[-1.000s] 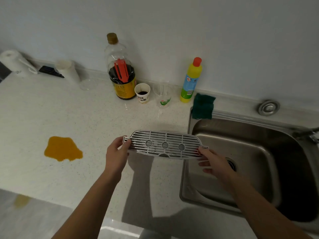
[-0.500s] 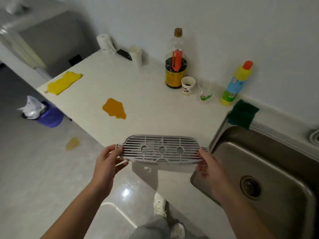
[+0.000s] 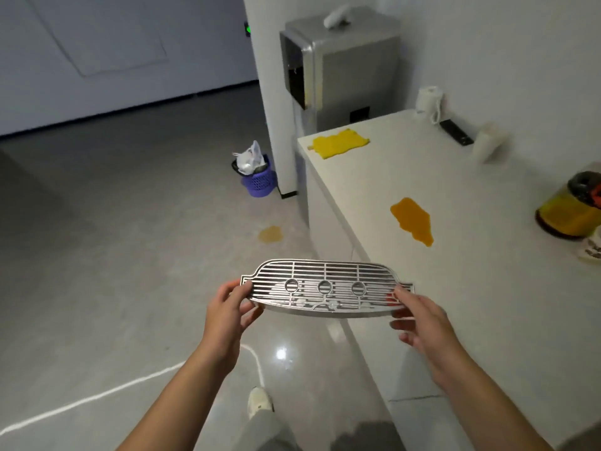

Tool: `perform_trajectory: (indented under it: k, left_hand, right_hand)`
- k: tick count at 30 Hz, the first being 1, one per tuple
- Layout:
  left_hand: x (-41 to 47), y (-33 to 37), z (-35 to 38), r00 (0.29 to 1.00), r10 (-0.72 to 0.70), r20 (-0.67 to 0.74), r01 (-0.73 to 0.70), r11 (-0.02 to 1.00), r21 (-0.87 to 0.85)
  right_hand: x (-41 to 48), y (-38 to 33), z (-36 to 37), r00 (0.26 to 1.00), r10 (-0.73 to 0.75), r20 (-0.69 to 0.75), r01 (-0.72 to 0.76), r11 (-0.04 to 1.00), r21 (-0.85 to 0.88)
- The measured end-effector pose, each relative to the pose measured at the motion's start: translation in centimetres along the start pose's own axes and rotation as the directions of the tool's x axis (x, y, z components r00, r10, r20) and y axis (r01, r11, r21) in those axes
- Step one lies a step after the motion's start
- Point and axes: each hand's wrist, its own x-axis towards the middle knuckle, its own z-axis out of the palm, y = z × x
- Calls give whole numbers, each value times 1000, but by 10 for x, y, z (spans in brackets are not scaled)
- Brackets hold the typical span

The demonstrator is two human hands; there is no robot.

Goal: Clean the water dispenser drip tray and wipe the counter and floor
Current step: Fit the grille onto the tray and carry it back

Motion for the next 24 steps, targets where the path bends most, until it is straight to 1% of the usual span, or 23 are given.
perform_trajectory:
  k: [5,9,12,14,19,24]
  left_hand:
    - [72,48,-87,996,23,-90,-27,999,-42]
    - [136,94,-142,989,62,-135,-66,997,-32]
    - [177,126,-171,983,39,-181,-49,998,-50]
    - [206,145,-185,983,21,-181,-34,997,-69]
    - [296,189,-198,988,7,-155,-19,997,-75]
    - [396,244,-197,988,25,-151,-26,1000,-9]
  right_hand:
    - [35,-35,130,995,-14,103,24,995,-96]
    - [62,-61,226,982,-3,187,23,995,-101]
    - [80,-82,281,975,28,218,0,992,-128]
    - [95,-95,313,969,39,242,-9,992,-122]
    - [162,-127,387,972,36,231,-15,996,-93]
    - [245,-156,464,971,36,235,-40,999,12]
